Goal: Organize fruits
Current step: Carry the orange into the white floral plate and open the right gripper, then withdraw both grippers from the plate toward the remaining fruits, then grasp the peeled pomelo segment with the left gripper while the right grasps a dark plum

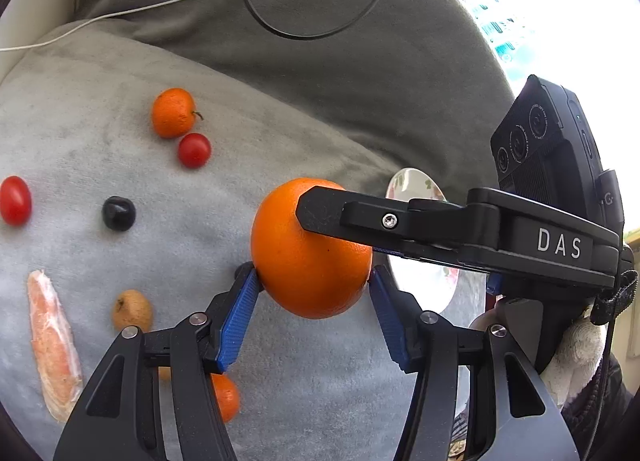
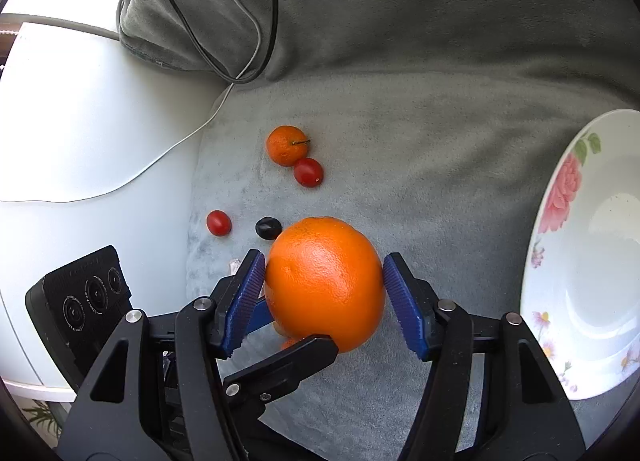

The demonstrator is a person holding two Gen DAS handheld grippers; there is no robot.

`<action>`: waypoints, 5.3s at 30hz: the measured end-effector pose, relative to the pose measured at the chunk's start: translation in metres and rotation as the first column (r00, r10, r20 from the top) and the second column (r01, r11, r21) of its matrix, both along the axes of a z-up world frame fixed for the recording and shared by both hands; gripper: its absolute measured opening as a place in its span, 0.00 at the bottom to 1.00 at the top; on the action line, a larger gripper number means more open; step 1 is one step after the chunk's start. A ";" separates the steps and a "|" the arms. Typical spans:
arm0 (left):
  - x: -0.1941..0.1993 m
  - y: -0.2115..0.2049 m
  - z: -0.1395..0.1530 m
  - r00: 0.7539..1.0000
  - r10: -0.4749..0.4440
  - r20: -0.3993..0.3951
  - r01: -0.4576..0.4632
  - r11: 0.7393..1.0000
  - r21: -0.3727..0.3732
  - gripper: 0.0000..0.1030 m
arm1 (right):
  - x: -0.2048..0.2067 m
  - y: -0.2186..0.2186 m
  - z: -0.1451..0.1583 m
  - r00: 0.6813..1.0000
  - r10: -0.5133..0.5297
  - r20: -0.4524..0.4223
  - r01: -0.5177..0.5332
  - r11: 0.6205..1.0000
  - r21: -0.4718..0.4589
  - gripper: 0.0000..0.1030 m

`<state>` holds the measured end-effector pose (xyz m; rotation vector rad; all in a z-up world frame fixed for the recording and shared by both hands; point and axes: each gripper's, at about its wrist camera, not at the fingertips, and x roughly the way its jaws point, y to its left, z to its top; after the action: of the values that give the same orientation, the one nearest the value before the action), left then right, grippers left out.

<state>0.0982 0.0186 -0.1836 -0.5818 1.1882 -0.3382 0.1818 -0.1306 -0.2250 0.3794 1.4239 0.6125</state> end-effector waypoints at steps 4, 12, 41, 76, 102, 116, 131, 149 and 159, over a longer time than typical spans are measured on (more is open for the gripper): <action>0.005 -0.017 0.004 1.000 -0.030 0.007 0.030 1.000 -0.008 0.54 | -0.002 -0.019 0.004 0.999 -0.038 0.002 0.038 0.999 0.002 0.63; 0.017 -0.057 0.003 0.995 -0.097 0.009 0.097 0.995 -0.016 0.54 | -0.007 -0.060 0.010 0.995 -0.103 0.014 0.103 0.995 -0.003 0.63; 0.026 -0.140 0.008 0.966 -0.256 0.034 0.257 0.966 -0.021 0.54 | -0.018 -0.174 0.017 0.945 -0.320 0.068 0.324 0.945 -0.054 0.63; -0.033 -0.031 0.038 0.990 -0.036 0.134 0.018 0.991 0.134 0.62 | -0.072 -0.113 0.105 0.874 -0.111 0.473 0.214 0.962 -0.170 0.84; -0.088 0.084 -0.010 0.981 0.193 0.022 -0.188 0.915 0.357 0.56 | -0.072 0.026 0.052 0.852 0.280 0.441 -0.091 0.911 -0.402 0.84; -0.081 0.083 -0.037 0.981 0.189 -0.047 -0.159 0.916 0.368 0.47 | -0.065 0.049 0.007 0.863 0.353 0.362 -0.184 0.886 -0.426 0.70; -0.068 0.081 -0.059 0.979 0.180 -0.092 -0.132 0.915 0.382 0.46 | -0.052 0.065 -0.024 0.875 0.387 0.291 -0.242 0.870 -0.430 0.47; -0.071 0.086 -0.060 0.979 0.193 -0.067 -0.156 0.920 0.360 0.42 | -0.049 0.075 -0.037 0.868 0.415 0.272 -0.265 0.851 -0.453 0.22; -0.075 0.083 -0.052 0.981 0.190 -0.039 -0.165 0.922 0.351 0.35 | -0.053 0.070 -0.027 0.866 0.402 0.297 -0.248 0.862 -0.442 0.20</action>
<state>0.0234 0.1016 -0.2355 -0.3906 1.2195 0.0501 0.1286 -0.0604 -0.2523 -0.3051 1.1992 0.6198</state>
